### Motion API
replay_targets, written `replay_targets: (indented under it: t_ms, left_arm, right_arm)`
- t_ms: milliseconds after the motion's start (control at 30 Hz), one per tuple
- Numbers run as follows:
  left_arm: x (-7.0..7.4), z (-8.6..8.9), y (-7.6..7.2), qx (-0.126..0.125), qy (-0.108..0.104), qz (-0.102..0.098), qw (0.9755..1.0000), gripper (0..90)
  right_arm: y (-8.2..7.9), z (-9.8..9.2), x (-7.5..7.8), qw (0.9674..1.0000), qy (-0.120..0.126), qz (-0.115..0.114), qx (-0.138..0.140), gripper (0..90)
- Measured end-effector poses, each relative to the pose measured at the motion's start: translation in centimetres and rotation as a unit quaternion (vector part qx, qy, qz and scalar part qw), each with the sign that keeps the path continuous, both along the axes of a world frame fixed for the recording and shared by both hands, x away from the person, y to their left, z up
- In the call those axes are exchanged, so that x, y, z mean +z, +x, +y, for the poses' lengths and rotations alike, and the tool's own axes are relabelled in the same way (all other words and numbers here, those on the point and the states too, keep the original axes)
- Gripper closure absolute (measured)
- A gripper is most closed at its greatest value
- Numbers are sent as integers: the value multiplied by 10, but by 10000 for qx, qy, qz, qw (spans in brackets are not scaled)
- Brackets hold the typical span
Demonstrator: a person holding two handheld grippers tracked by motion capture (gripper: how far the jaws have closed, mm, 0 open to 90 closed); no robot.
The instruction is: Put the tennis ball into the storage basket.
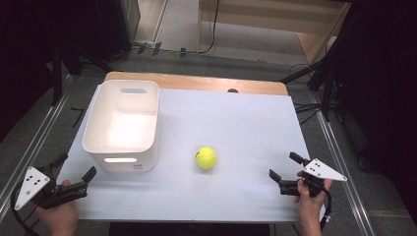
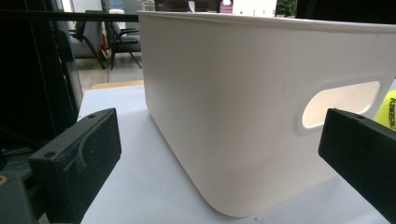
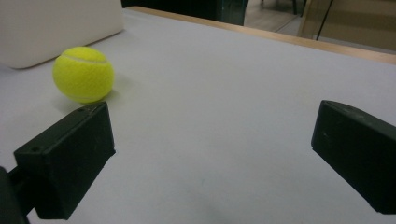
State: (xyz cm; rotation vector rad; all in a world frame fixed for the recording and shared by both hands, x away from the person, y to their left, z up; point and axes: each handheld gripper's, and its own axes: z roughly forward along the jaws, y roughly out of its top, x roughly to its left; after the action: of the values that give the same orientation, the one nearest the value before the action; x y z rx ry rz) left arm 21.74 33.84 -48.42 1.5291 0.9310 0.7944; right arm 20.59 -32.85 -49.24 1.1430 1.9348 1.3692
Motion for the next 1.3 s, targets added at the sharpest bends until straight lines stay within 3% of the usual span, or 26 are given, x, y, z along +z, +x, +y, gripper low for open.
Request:
replay_targets:
  t_ms: [333,1300]
  left_arm:
    - [0,-1,0,29,54,-3,10000,0]
    - [0,-1,0,29,92,-9,10000,0]
  right_arm:
    - [14,19,8,9995,-69,67,311,0]
    - [47,51,26,9968,-294,295,676,0]
